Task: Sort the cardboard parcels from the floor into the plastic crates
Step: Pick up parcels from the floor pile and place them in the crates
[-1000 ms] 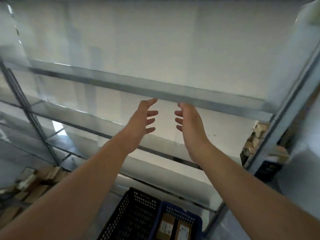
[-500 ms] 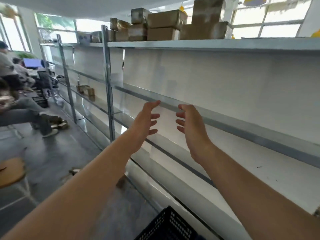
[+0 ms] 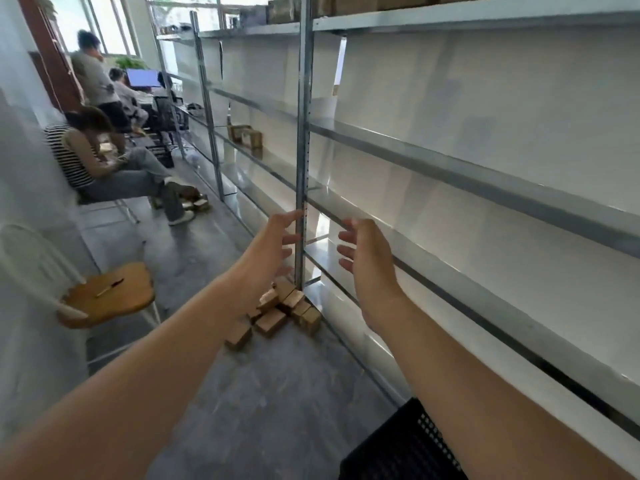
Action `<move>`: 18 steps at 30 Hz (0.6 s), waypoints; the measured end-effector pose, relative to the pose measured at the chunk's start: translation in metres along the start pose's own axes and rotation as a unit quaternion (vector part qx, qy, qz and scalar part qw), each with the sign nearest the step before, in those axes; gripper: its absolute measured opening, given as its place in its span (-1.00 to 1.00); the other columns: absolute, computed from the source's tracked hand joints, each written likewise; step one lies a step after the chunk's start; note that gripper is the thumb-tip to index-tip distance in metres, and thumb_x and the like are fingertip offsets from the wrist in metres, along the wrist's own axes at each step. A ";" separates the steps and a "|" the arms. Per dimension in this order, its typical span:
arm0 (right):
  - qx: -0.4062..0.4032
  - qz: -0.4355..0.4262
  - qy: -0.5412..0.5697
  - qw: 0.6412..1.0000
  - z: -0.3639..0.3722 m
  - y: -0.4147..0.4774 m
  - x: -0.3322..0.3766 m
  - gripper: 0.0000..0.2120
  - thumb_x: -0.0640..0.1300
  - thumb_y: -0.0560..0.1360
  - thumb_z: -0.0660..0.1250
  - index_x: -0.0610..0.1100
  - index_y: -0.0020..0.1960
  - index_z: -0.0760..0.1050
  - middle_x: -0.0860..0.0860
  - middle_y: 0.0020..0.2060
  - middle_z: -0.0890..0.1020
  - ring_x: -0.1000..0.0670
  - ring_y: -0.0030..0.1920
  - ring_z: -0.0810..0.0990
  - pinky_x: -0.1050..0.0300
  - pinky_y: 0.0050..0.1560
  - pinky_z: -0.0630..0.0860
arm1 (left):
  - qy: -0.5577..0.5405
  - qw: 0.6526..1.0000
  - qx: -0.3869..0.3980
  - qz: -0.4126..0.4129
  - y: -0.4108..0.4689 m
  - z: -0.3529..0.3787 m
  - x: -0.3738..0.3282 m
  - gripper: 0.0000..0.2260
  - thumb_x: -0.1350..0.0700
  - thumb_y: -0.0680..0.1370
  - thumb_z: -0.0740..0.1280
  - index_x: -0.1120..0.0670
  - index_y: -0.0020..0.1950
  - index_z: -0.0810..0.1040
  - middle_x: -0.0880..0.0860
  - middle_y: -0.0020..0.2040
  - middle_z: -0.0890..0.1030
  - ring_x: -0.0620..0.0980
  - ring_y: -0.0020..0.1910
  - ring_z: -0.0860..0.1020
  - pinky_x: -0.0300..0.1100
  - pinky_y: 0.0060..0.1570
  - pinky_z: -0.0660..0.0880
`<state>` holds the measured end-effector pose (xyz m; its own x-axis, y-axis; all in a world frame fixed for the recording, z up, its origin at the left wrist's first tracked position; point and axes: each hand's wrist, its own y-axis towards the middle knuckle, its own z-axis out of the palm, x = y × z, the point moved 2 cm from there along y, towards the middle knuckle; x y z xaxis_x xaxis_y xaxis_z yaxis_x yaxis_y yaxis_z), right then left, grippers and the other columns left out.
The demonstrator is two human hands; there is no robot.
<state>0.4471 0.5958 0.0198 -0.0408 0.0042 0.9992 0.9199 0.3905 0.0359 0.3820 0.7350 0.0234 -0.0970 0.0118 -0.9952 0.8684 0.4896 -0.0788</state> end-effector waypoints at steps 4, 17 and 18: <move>0.011 0.020 -0.013 1.000 0.039 0.042 -0.021 -0.62 0.28 0.46 0.09 0.13 0.09 0.52 0.02 0.14 0.61 -0.05 0.24 0.59 -0.07 0.32 0.55 | -0.002 0.999 -0.008 -0.033 0.054 -0.032 0.021 -0.57 -0.20 0.67 0.08 -0.17 0.52 0.40 0.10 0.44 0.45 0.16 0.45 0.39 0.17 0.44 0.36; 0.040 0.112 -0.017 0.993 0.117 0.308 -0.146 -0.65 0.16 0.73 0.12 0.01 0.35 0.51 0.02 0.22 0.59 -0.10 0.34 0.56 -0.14 0.43 0.51 | -0.054 0.988 -0.037 -0.137 0.308 -0.074 0.109 -0.46 -0.24 0.58 0.20 -0.09 0.54 0.38 0.08 0.44 0.45 0.14 0.45 0.37 0.08 0.41 0.37; 0.045 0.121 -0.020 0.991 0.129 0.328 -0.152 -0.67 0.14 0.74 0.12 0.00 0.34 0.52 0.03 0.19 0.59 -0.11 0.33 0.57 -0.13 0.43 0.52 | -0.059 0.987 -0.045 -0.140 0.327 -0.083 0.114 -0.49 -0.22 0.60 0.19 -0.11 0.54 0.39 0.09 0.45 0.45 0.15 0.46 0.36 0.07 0.38 0.38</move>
<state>0.7043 0.8419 -0.1234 0.1603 0.1435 0.9766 0.8663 0.4538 -0.2088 0.6143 0.9691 -0.1105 -0.2659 -0.2338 -0.9352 0.7682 0.5347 -0.3520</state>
